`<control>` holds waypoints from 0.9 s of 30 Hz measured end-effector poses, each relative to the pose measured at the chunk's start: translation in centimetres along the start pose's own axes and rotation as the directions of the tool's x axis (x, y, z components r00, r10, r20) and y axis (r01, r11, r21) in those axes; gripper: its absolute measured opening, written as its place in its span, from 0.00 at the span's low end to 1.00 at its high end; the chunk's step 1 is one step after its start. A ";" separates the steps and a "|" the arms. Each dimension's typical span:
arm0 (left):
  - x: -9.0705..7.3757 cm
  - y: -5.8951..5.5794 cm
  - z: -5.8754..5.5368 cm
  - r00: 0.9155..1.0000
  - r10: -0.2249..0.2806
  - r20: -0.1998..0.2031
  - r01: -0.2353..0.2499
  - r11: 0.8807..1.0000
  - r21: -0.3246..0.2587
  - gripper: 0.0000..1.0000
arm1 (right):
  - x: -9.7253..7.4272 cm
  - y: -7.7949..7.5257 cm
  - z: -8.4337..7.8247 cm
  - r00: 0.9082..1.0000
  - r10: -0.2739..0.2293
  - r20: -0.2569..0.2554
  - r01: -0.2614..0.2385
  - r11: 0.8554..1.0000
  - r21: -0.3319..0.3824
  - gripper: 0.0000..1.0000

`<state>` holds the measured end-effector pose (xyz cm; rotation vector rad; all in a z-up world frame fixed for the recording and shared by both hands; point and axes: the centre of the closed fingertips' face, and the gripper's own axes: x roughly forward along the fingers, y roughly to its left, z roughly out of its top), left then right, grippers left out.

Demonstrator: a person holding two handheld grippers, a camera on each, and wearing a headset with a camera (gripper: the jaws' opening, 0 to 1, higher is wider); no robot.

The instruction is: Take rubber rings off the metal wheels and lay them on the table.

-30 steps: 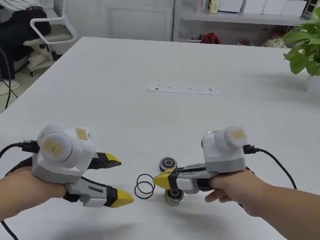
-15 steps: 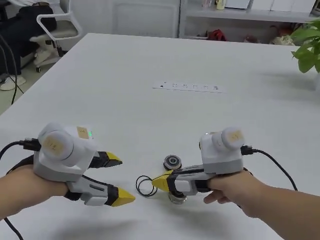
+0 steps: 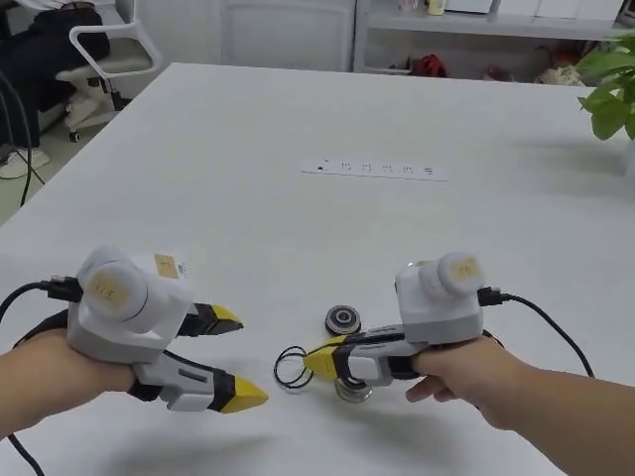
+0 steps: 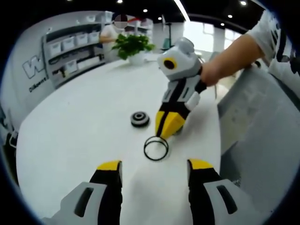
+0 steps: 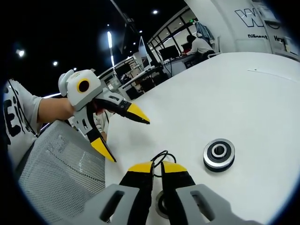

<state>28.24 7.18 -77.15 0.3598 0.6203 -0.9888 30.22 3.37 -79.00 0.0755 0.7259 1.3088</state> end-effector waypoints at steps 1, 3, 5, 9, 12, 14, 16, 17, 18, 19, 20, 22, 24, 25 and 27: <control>0.0 0.0 0.0 1.000 0.000 0.000 0.000 1.000 0.000 0.57 | 0.0 0.0 0.0 1.000 -0.001 -0.001 0.001 1.000 -0.001 0.04; 0.0 0.0 -0.1 1.000 -0.003 -0.003 0.003 1.000 -0.001 0.57 | 0.0 -0.1 -0.1 1.000 -0.007 -0.006 0.007 1.000 -0.009 0.06; 0.0 0.0 -0.3 1.000 -0.005 -0.007 0.005 1.000 -0.002 0.57 | 0.0 -0.2 -0.2 1.000 -0.013 -0.008 0.013 1.000 -0.015 0.08; 0.1 0.0 -0.5 1.000 -0.009 -0.010 0.009 1.000 -0.005 0.57 | 0.0 -0.5 -0.2 1.000 -0.024 -0.012 0.024 0.999 -0.021 0.12; 0.2 0.1 -0.7 1.000 -0.013 -0.015 0.013 1.000 -0.004 0.57 | -0.1 -0.6 -0.3 0.999 -0.027 -0.017 0.027 0.999 -0.030 0.13; 0.2 0.1 -0.7 1.000 -0.016 -0.017 0.016 1.000 -0.004 0.57 | -0.2 -0.6 -0.3 0.999 -0.030 -0.017 0.029 0.999 -0.033 0.14; 0.3 0.1 -0.7 1.000 -0.018 -0.019 0.018 1.000 -0.002 0.57 | -0.3 -0.7 -0.2 0.999 -0.032 -0.014 0.031 0.999 -0.036 0.15; 0.3 0.1 -0.7 1.000 -0.019 -0.019 0.019 1.000 -0.003 0.57 | -0.5 -0.8 -0.1 0.999 -0.034 -0.009 0.034 0.999 -0.035 0.16; 0.3 0.1 -0.7 1.000 -0.019 -0.019 0.019 1.000 -0.003 0.57 | -0.7 -0.9 0.0 0.999 -0.037 -0.005 0.036 0.999 -0.034 0.16; 0.3 0.2 -0.7 1.000 -0.019 -0.019 0.019 1.000 -0.003 0.57 | -0.8 -1.0 0.1 0.999 -0.039 -0.001 0.039 0.999 -0.034 0.16; 0.3 0.2 -0.7 1.000 -0.020 -0.019 0.020 1.000 -0.002 0.57 | -1.0 -1.1 0.2 0.999 -0.041 0.003 0.041 0.999 -0.032 0.17; 0.3 0.1 -0.7 1.000 -0.021 -0.020 0.021 1.000 -0.002 0.56 | -1.4 -1.3 0.6 0.999 -0.049 0.016 0.049 0.998 -0.031 0.17; 0.3 0.1 -0.6 1.000 -0.022 -0.020 0.022 1.000 -0.001 0.56 | -1.8 -1.4 0.8 0.998 -0.055 0.023 0.055 0.998 -0.031 0.18; 0.3 0.1 -0.5 1.000 -0.022 -0.020 0.022 1.000 -0.001 0.56 | -2.0 -1.6 0.8 0.998 -0.058 0.027 0.058 0.998 -0.030 0.18; 0.3 0.0 -0.3 0.999 -0.025 -0.019 0.025 1.000 -0.001 0.56 | -2.5 -1.8 1.0 0.997 -0.068 0.036 0.069 0.997 -0.027 0.18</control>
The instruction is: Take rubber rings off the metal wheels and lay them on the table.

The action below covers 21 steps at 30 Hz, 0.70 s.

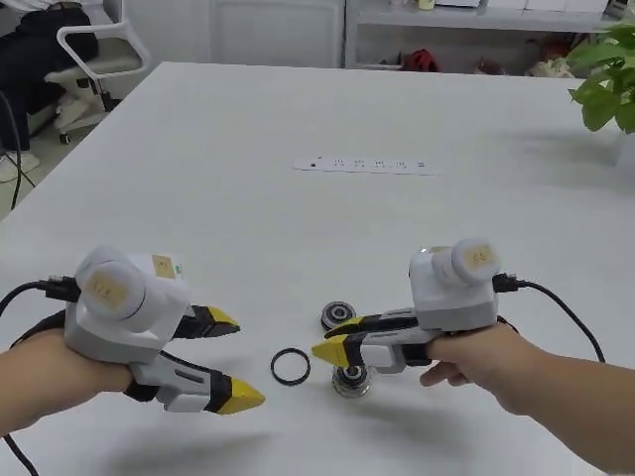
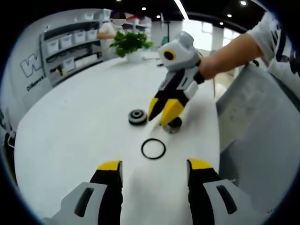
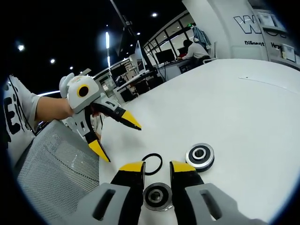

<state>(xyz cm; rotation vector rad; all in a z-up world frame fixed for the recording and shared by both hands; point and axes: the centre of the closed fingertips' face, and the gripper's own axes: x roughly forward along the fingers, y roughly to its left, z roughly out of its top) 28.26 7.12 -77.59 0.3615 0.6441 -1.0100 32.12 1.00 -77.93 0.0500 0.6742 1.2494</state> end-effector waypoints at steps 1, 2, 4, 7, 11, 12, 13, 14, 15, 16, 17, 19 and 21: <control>0.0 0.0 0.0 1.000 -0.002 -0.001 0.002 1.000 0.000 0.56 | -0.3 -0.2 0.1 1.000 -0.006 0.006 0.006 1.000 0.002 0.18; 0.1 0.0 0.1 1.000 -0.003 -0.002 0.003 1.000 0.001 0.56 | -0.5 -0.3 0.2 1.000 -0.010 0.011 0.010 1.000 0.004 0.18; 0.2 0.1 0.1 1.000 -0.007 -0.004 0.007 1.000 0.004 0.56 | -1.0 -0.7 0.2 1.000 -0.021 0.019 0.020 1.000 0.007 0.18; 0.3 0.2 0.4 1.000 -0.009 -0.006 0.009 1.000 0.006 0.56 | -1.7 -1.3 0.3 0.999 -0.040 0.028 0.040 0.999 0.010 0.19; 0.6 0.5 0.7 1.000 -0.011 -0.005 0.011 1.000 0.007 0.55 | -2.4 -2.0 0.5 0.997 -0.060 0.038 0.060 0.998 0.009 0.18; 0.7 0.6 0.8 1.000 -0.011 -0.005 0.011 1.000 0.007 0.55 | -2.7 -2.2 0.5 0.997 -0.067 0.042 0.066 0.998 0.011 0.19; 0.7 0.7 0.9 1.000 -0.011 -0.005 0.011 1.000 0.008 0.54 | -2.7 -2.3 0.5 0.997 -0.069 0.042 0.068 0.998 0.012 0.19; 0.8 0.8 1.0 1.000 -0.011 -0.004 0.011 1.000 0.008 0.54 | -2.9 -2.5 0.5 0.996 -0.075 0.045 0.075 0.997 0.013 0.19; 0.9 0.9 1.0 1.000 -0.012 -0.003 0.012 1.000 0.008 0.54 | -3.0 -2.6 0.5 0.996 -0.079 0.046 0.079 0.997 0.013 0.19; 1.0 1.0 1.1 1.000 -0.012 -0.003 0.012 1.000 0.008 0.54 | -3.2 -2.8 0.5 0.995 -0.085 0.045 0.084 0.996 0.013 0.20; 1.0 1.1 1.2 1.000 -0.012 -0.004 0.012 1.000 0.008 0.54 | -3.2 -2.9 0.5 0.995 -0.090 0.044 0.089 0.996 0.011 0.20; 1.2 1.4 1.3 1.000 -0.011 -0.003 0.011 1.000 0.007 0.54 | -3.4 -3.2 0.4 0.994 -0.099 0.040 0.099 0.995 0.006 0.21; 1.3 1.8 1.5 1.000 -0.006 -0.002 0.006 1.000 0.006 0.53 | -3.5 -3.5 0.3 0.993 -0.108 0.037 0.108 0.994 0.000 0.21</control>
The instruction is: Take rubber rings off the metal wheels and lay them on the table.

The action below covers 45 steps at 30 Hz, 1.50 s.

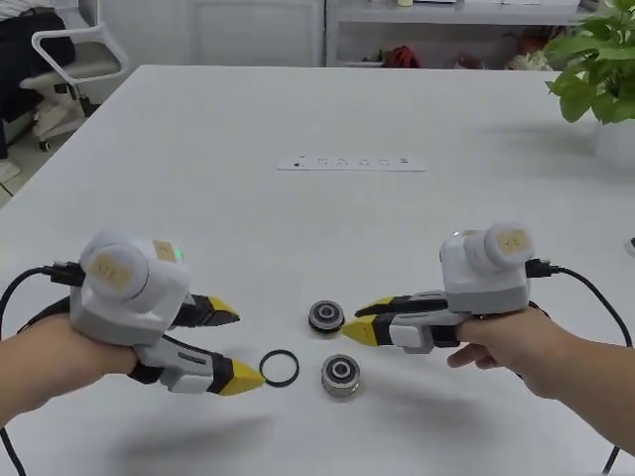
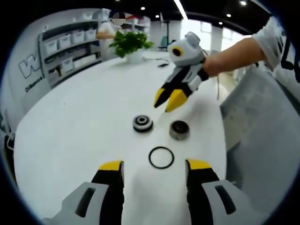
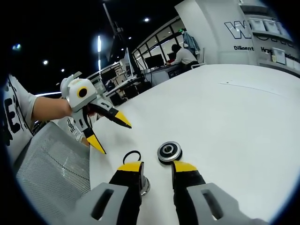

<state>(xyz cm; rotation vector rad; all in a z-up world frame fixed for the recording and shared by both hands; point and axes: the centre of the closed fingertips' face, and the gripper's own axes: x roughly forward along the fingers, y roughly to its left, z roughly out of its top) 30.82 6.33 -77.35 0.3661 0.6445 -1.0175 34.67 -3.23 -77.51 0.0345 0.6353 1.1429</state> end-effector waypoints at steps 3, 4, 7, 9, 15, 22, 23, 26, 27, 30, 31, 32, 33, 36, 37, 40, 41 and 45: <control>0.3 0.6 0.3 1.000 0.005 0.003 -0.005 1.000 -0.005 0.52 | -0.1 -0.5 -0.1 1.000 -0.011 0.000 0.011 1.000 -0.001 0.21; 0.4 0.6 0.4 1.000 0.005 0.003 -0.005 1.000 -0.004 0.52 | -0.1 -0.6 -0.2 1.000 -0.016 0.000 0.016 1.000 -0.004 0.21; 0.8 0.8 0.4 1.000 0.004 -0.002 -0.004 1.000 0.002 0.51 | 0.0 -0.8 -0.5 1.000 -0.026 -0.007 0.026 1.000 -0.018 0.22; 1.1 1.0 0.5 1.000 0.002 -0.004 -0.002 1.000 0.006 0.51 | 0.2 -0.9 -0.6 1.000 -0.029 -0.010 0.028 0.999 -0.022 0.22; 2.0 1.2 1.0 1.000 0.004 0.003 -0.004 1.000 0.005 0.48 | 0.7 -0.9 -1.2 0.999 -0.034 -0.022 0.034 0.999 -0.034 0.21; 2.9 1.6 1.7 1.000 0.004 0.009 -0.004 1.000 0.009 0.45 | 1.2 -1.1 -1.5 0.998 -0.046 -0.040 0.044 0.998 -0.053 0.22; 3.0 1.7 1.9 1.000 0.005 0.012 -0.006 1.000 0.008 0.45 | 1.3 -1.1 -1.5 0.998 -0.045 -0.040 0.043 0.998 -0.054 0.22; 3.5 2.0 2.4 1.000 0.007 0.019 -0.007 1.000 0.005 0.43 | 1.5 -1.1 -1.3 0.998 -0.044 -0.033 0.042 0.998 -0.053 0.22; 3.6 2.0 2.5 1.000 0.007 0.023 -0.007 1.000 0.003 0.43 | 1.6 -1.0 -1.3 0.999 -0.044 -0.033 0.042 0.998 -0.053 0.22; 4.2 2.0 3.0 1.000 0.002 0.030 -0.002 1.000 0.001 0.41 | 1.8 -0.9 -1.3 0.999 -0.042 -0.035 0.040 0.998 -0.057 0.23; 4.4 2.0 3.1 1.000 0.001 0.031 -0.001 1.000 0.002 0.40 | 1.9 -0.9 -1.3 0.999 -0.041 -0.036 0.039 0.998 -0.057 0.23; 4.5 2.0 3.2 0.999 -0.002 0.032 0.002 1.000 0.002 0.40 | 1.9 -0.8 -1.3 0.999 -0.040 -0.035 0.038 0.998 -0.057 0.23; 4.7 1.9 3.3 0.999 -0.005 0.034 0.005 1.000 0.002 0.39 | 1.9 -0.8 -1.3 0.999 -0.039 -0.033 0.037 0.998 -0.056 0.23; 5.3 2.0 3.7 0.999 -0.008 0.039 0.008 1.000 -0.004 0.38 | 2.0 -0.7 -1.2 0.999 -0.036 -0.029 0.034 0.998 -0.056 0.24; 5.5 2.0 3.8 0.999 -0.009 0.043 0.010 1.000 -0.008 0.37 | 2.0 -0.6 -1.2 0.999 -0.034 -0.030 0.033 0.998 -0.057 0.24; 5.9 2.1 4.3 0.999 -0.010 0.052 0.011 1.000 -0.015 0.35 | 2.0 -0.6 -1.2 0.999 -0.035 -0.029 0.033 0.998 -0.057 0.24; 6.0 2.1 4.4 0.998 -0.010 0.054 0.011 1.000 -0.015 0.34 | 2.0 -0.6 -1.2 0.999 -0.036 -0.028 0.034 0.998 -0.057 0.24; 6.6 2.2 4.8 0.998 -0.018 0.060 0.019 1.000 -0.017 0.31 | 1.8 -0.6 -1.2 0.999 -0.040 -0.027 0.038 0.998 -0.059 0.24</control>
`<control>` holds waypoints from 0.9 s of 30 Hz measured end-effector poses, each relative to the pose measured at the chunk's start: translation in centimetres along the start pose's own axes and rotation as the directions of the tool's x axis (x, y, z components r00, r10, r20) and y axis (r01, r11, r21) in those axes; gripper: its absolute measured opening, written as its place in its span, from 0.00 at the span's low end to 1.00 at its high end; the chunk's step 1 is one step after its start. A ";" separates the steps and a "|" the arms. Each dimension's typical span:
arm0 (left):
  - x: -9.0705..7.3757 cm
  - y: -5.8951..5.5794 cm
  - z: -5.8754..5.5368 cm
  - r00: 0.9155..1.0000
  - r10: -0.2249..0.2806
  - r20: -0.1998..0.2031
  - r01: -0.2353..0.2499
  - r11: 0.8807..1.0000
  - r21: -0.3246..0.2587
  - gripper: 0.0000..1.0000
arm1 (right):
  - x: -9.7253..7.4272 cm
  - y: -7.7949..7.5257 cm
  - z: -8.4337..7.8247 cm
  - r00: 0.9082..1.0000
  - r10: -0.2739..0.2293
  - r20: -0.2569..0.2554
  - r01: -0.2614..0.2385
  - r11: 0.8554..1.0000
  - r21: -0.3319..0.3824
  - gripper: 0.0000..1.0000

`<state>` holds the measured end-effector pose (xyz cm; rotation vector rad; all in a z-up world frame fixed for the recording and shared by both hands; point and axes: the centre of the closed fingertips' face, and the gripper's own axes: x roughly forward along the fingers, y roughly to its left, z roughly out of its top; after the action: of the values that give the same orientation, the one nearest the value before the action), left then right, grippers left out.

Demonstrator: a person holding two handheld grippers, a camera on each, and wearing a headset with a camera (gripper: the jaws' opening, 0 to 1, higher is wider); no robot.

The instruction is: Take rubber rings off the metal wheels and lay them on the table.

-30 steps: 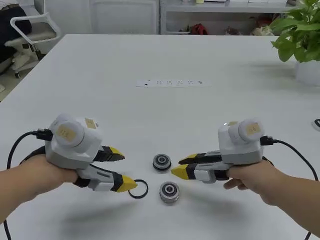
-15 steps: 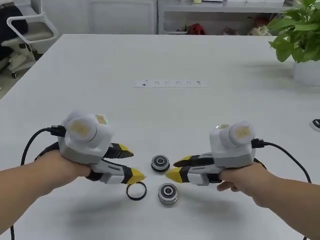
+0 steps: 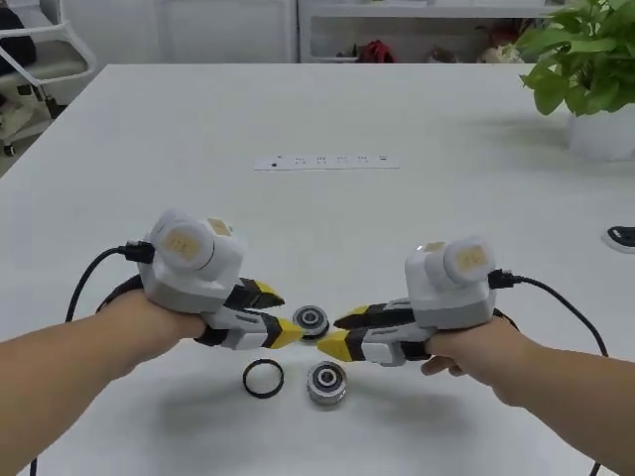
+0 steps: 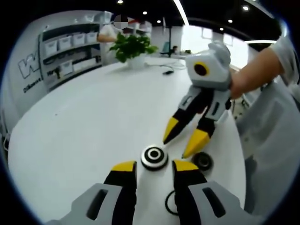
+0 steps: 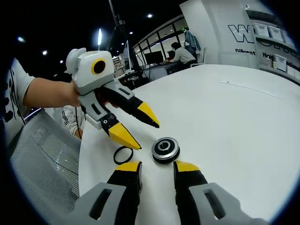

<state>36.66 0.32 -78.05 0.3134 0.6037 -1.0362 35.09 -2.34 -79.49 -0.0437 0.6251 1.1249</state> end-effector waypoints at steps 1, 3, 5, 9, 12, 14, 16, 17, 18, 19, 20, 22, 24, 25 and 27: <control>0.1 0.0 0.1 1.000 -0.003 0.002 0.003 1.000 -0.004 0.30 | 0.0 0.0 0.0 1.000 -0.001 0.001 0.001 1.000 0.001 0.24; 0.5 0.1 0.3 1.000 -0.003 0.010 0.003 1.000 -0.026 0.29 | -0.1 -0.2 0.0 1.000 -0.003 0.002 0.003 1.000 0.004 0.24; 0.9 0.2 0.5 1.000 -0.001 0.010 0.001 1.000 -0.023 0.28 | -0.2 -0.2 -0.1 1.000 -0.005 0.000 0.005 1.000 0.004 0.24; 1.7 -0.3 0.5 1.000 -0.020 -0.001 0.020 1.000 -0.001 0.26 | -0.3 -0.4 -0.3 1.000 -0.009 0.000 0.009 1.000 0.010 0.24; 2.2 -0.4 0.5 1.000 -0.023 -0.004 0.023 1.000 0.004 0.24 | -0.3 -0.6 -0.5 1.000 -0.012 0.000 0.012 1.000 0.015 0.24; 2.4 -0.5 0.4 1.000 -0.024 -0.009 0.024 1.000 0.014 0.22 | -0.3 -0.6 -0.5 1.000 -0.013 0.001 0.013 1.000 0.017 0.24; 2.5 -0.5 0.3 1.000 -0.025 -0.018 0.025 0.999 0.021 0.20 | -0.3 -0.6 -0.5 1.000 -0.014 0.002 0.014 1.000 0.017 0.24; 2.6 -0.5 0.2 1.000 -0.022 -0.021 0.023 0.999 0.024 0.20 | -0.3 -0.7 -0.5 1.000 -0.014 0.002 0.014 1.000 0.017 0.24; 2.4 -0.4 0.2 1.000 -0.019 -0.022 0.019 0.999 0.029 0.19 | -0.3 -0.8 -0.5 1.000 -0.016 0.004 0.016 1.000 0.019 0.24; 2.4 -0.4 0.2 1.000 -0.017 -0.020 0.018 0.999 0.032 0.18 | -0.3 -0.8 -0.5 1.000 -0.016 0.004 0.016 1.000 0.021 0.24; 2.4 -0.3 0.2 1.000 -0.012 -0.020 0.012 0.999 0.029 0.17 | -0.3 -0.8 -0.5 1.000 -0.016 0.004 0.016 1.000 0.021 0.24; 2.3 -0.2 0.2 1.000 -0.006 -0.021 0.007 1.000 0.030 0.16 | -0.2 -0.8 -0.5 1.000 -0.016 0.003 0.016 1.000 0.022 0.24; 2.4 -0.2 0.2 1.000 0.005 -0.022 -0.004 0.999 0.035 0.15 | -0.1 -0.8 -0.4 1.000 -0.015 0.005 0.015 1.000 0.022 0.24; 2.4 -0.1 0.2 1.000 0.013 -0.022 -0.012 0.999 0.034 0.14 | 0.0 -0.8 -0.4 1.000 -0.014 0.005 0.014 1.000 0.022 0.24; 2.2 -0.2 0.2 1.000 0.014 -0.027 -0.013 0.999 0.044 0.14 | 0.3 -0.9 -0.2 1.000 -0.016 0.005 0.016 1.000 0.020 0.24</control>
<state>37.40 -1.42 -79.20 0.3702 0.6027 -1.0345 35.79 -2.57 -80.06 -0.0290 0.6302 1.1032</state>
